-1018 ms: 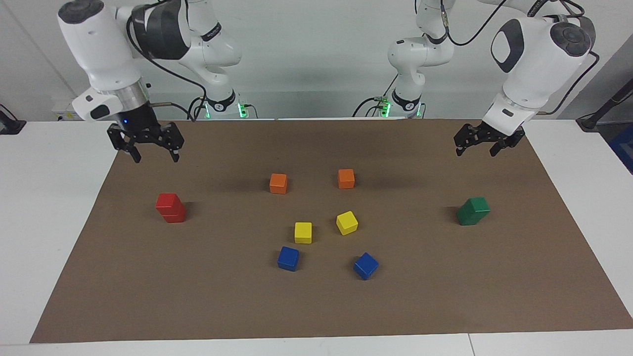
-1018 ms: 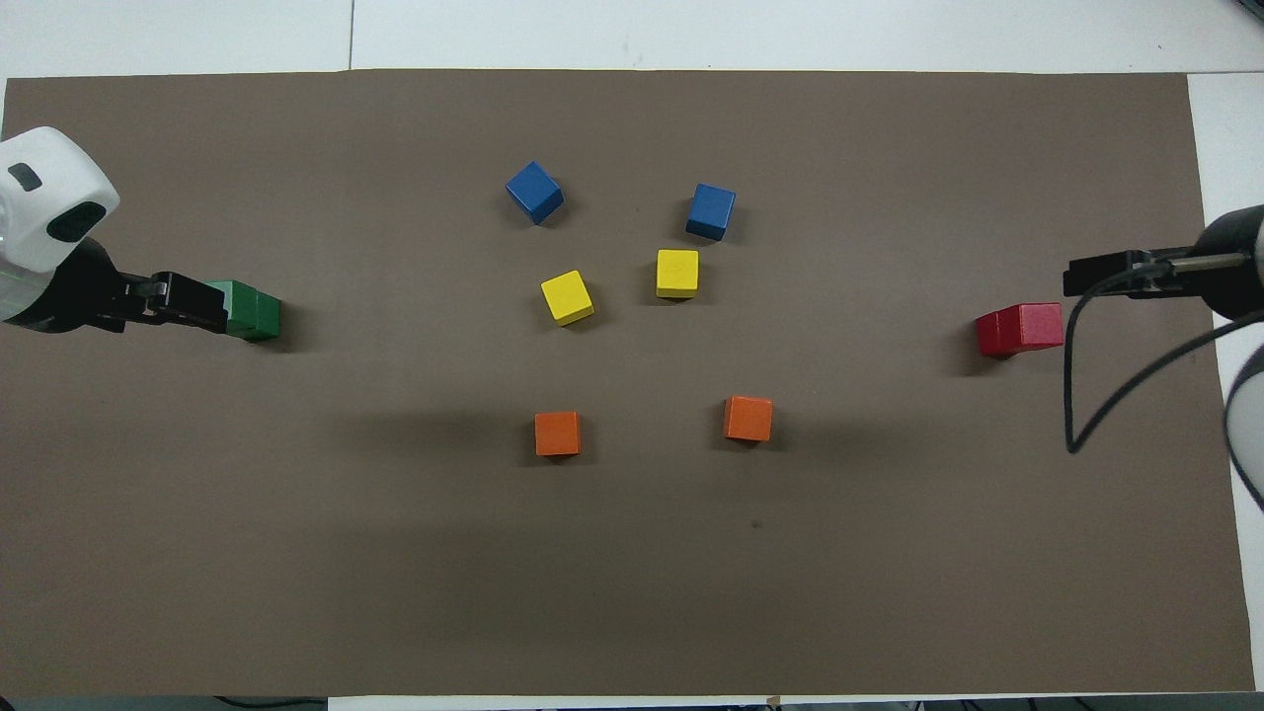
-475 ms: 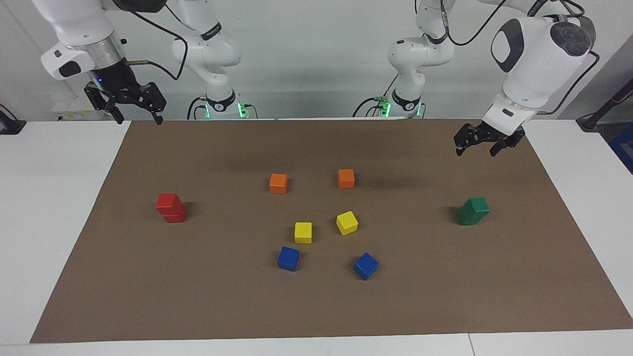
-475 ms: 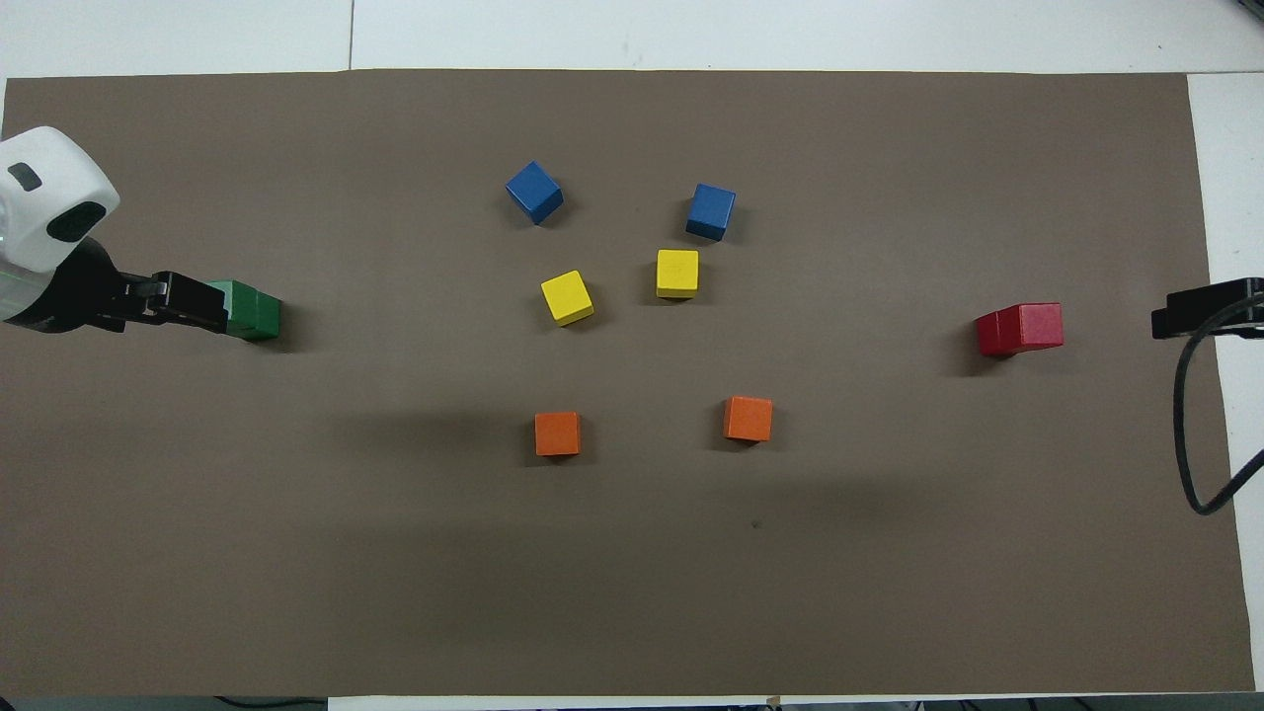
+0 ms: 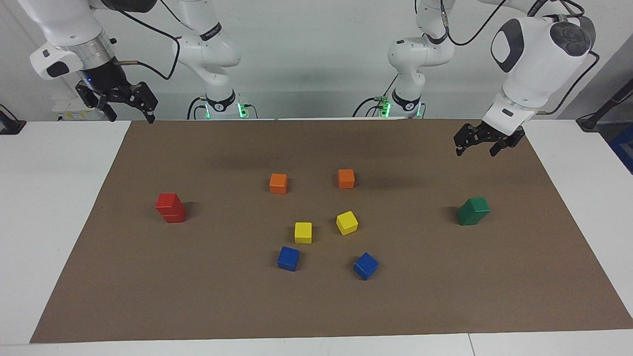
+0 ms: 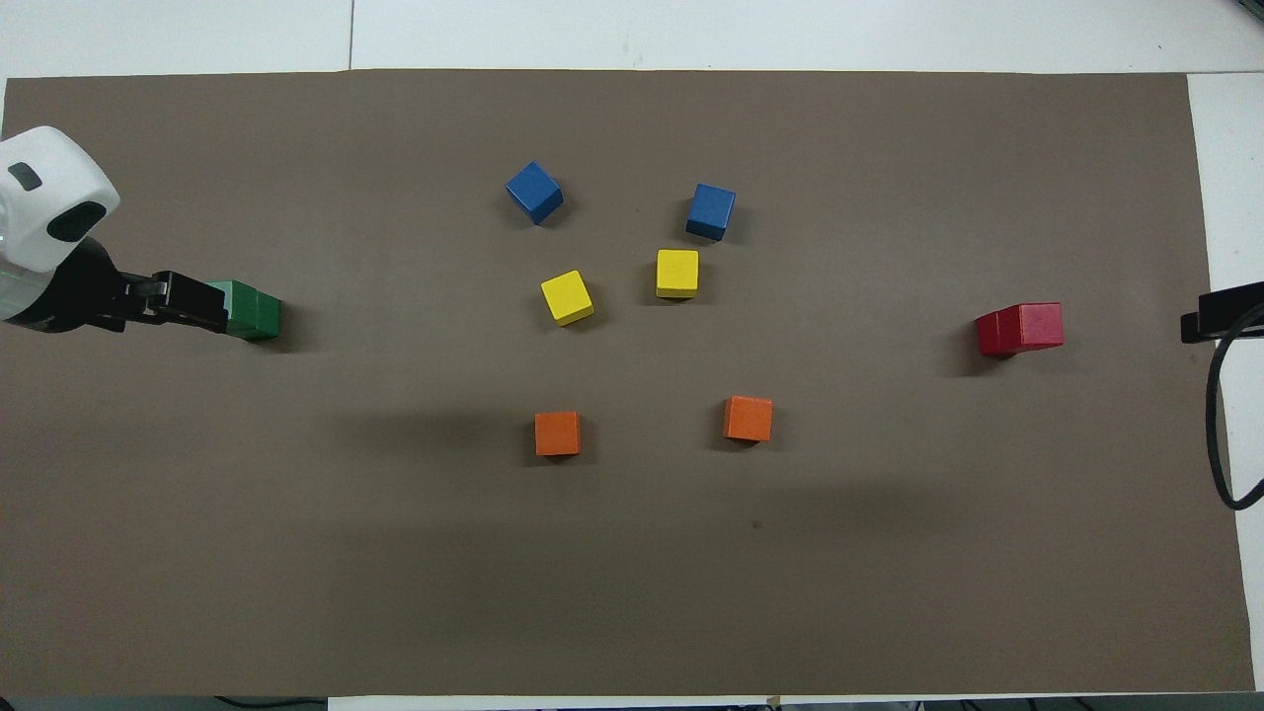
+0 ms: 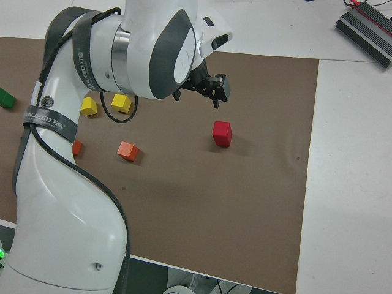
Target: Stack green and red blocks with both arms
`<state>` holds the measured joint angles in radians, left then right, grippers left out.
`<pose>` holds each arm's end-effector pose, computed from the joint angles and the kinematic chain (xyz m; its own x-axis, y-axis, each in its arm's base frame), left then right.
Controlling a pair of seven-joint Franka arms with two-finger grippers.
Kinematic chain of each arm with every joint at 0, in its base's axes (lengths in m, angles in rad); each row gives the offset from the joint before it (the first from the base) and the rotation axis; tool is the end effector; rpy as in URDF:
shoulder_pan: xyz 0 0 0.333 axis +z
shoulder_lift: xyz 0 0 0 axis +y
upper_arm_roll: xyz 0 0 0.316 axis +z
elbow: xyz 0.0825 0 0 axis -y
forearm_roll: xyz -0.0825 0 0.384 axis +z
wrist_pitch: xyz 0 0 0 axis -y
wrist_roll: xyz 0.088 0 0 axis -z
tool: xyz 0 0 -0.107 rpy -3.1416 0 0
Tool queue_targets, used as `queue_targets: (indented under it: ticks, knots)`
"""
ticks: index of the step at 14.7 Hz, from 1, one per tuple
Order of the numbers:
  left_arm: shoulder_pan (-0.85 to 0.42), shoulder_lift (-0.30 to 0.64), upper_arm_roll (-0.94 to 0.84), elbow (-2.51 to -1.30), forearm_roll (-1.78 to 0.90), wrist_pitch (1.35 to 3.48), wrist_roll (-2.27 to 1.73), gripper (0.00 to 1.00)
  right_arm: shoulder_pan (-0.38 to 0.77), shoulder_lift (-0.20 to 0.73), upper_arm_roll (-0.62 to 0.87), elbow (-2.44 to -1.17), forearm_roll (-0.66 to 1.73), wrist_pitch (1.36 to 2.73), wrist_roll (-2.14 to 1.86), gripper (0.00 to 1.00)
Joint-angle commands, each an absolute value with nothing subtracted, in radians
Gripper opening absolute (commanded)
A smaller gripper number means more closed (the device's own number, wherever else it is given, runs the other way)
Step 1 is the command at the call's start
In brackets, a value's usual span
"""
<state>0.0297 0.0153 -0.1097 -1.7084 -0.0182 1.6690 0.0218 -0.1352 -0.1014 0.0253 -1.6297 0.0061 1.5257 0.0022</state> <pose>0.5595 -0.0463 0.5592 0.9935 -0.0998 -0.0542 -0.0988 -0.9949 0.0209 0.5150 -0.0554 0.6472 0.9937 -0.1117 -0.0026 -0.1117 -0.9937 -0.0035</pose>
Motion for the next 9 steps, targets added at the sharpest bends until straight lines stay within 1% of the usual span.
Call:
queue_targets:
  ticks: [1, 9]
  knots:
    - [0.018, 0.005, -0.103, -1.704, -0.023, 1.663, 0.017, 1.0, -0.167, -0.086, 0.051, -1.601, 0.011, 1.505, -0.002, 1.0]
    - [0.02, 0.005, -0.104, -1.703, -0.023, 1.663, 0.017, 1.0, -0.161, -0.086, 0.049, -1.608, 0.011, 1.502, 0.008, 1.0]
